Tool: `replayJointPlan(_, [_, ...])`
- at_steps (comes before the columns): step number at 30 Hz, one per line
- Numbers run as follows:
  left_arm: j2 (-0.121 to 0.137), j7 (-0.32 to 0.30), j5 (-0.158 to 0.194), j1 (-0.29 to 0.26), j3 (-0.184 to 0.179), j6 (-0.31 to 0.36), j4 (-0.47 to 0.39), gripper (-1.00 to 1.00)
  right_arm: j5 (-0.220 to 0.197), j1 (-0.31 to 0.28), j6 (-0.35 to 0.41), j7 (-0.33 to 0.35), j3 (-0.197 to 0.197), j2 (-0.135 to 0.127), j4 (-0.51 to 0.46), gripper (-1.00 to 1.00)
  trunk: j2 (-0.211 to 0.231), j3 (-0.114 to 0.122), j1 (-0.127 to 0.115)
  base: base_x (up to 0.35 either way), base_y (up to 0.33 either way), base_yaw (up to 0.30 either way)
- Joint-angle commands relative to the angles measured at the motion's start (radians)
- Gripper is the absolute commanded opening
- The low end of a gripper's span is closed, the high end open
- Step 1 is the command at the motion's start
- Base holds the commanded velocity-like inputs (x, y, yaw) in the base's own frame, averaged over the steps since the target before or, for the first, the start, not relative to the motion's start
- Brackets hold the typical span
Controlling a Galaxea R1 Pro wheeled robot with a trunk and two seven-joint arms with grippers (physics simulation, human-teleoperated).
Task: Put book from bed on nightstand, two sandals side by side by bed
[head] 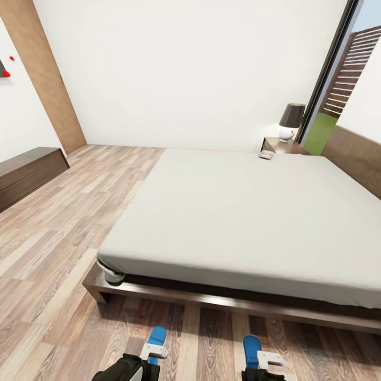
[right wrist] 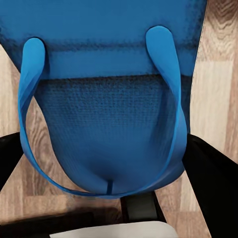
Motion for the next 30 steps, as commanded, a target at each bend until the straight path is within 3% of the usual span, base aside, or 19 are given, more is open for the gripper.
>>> replayJointPlan(1, [0.001, -0.001, 0.008, 0.0, -0.007, 0.005, -0.002, -1.0, -0.011, -0.001, 0.005, -0.008, 0.007, 0.0, -0.002, -1.0, -0.008, -0.004, 0.004, 0.0, 0.0, 0.0])
replayJointPlan(6, [0.001, -0.001, 0.009, 0.0, -0.006, 0.005, -0.002, -1.0, -0.011, -0.007, 0.006, -0.008, 0.007, -0.002, -0.001, -1.0, -0.043, -0.02, 0.023, 0.0, 0.0, 0.0])
replayJointPlan(15, [0.001, -0.001, 0.011, -0.001, -0.006, 0.004, -0.003, -1.0, -0.01, -0.012, 0.08, -0.009, 0.017, -0.003, 0.002, -1.0, -0.106, -0.048, 0.058, 0.0, 0.0, 0.0])
replayJointPlan(30, [0.004, -0.001, 0.011, -0.002, -0.006, 0.002, -0.01, -1.0, -0.009, -0.013, 0.086, -0.009, 0.02, -0.003, 0.001, -1.0, -0.211, -0.095, 0.115, 0.0, 0.0, 0.0])
